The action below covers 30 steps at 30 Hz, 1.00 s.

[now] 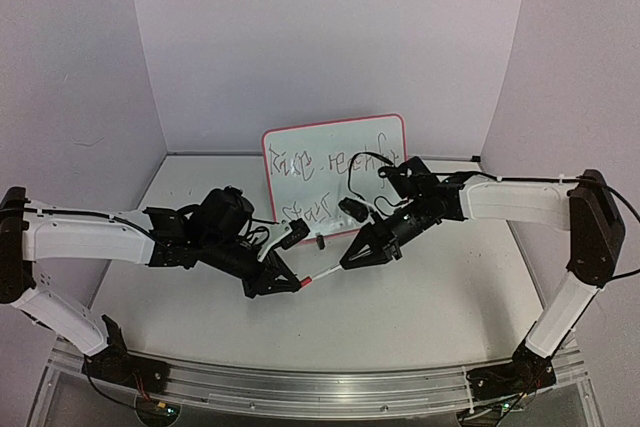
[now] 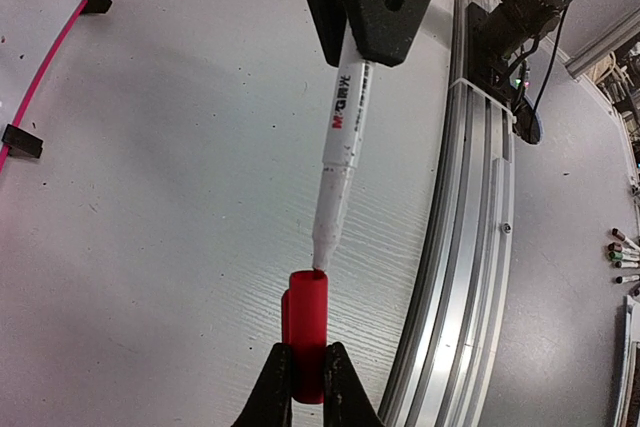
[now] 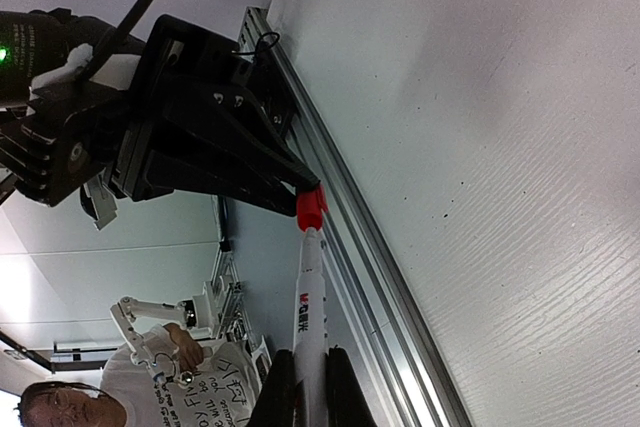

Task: Write a sentence on the whiteboard
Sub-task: Insert the whiteboard marker without the cap into the pen cap.

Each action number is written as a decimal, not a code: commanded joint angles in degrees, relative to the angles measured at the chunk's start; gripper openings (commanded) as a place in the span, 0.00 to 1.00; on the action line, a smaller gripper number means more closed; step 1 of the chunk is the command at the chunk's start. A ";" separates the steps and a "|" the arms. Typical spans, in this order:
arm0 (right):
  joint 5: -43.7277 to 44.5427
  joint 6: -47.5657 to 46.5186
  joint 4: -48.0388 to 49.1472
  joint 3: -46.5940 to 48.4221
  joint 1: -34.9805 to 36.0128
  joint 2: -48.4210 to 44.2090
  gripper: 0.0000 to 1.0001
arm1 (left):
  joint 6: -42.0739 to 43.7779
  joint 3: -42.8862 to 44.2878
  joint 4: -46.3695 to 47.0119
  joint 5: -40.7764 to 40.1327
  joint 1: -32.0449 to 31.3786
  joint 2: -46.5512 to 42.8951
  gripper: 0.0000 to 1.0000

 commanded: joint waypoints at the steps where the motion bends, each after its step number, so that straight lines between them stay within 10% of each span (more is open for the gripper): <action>1: -1.06 -1.22 -0.31 1.88 0.74 0.87 0.00 | 0.22 2.04 0.50 0.23 -0.32 -1.25 0.00; 30: -5.20 -2.55 -0.13 3.02 1.77 2.83 0.00 | 1.41 4.97 0.49 0.41 -2.53 -2.61 0.00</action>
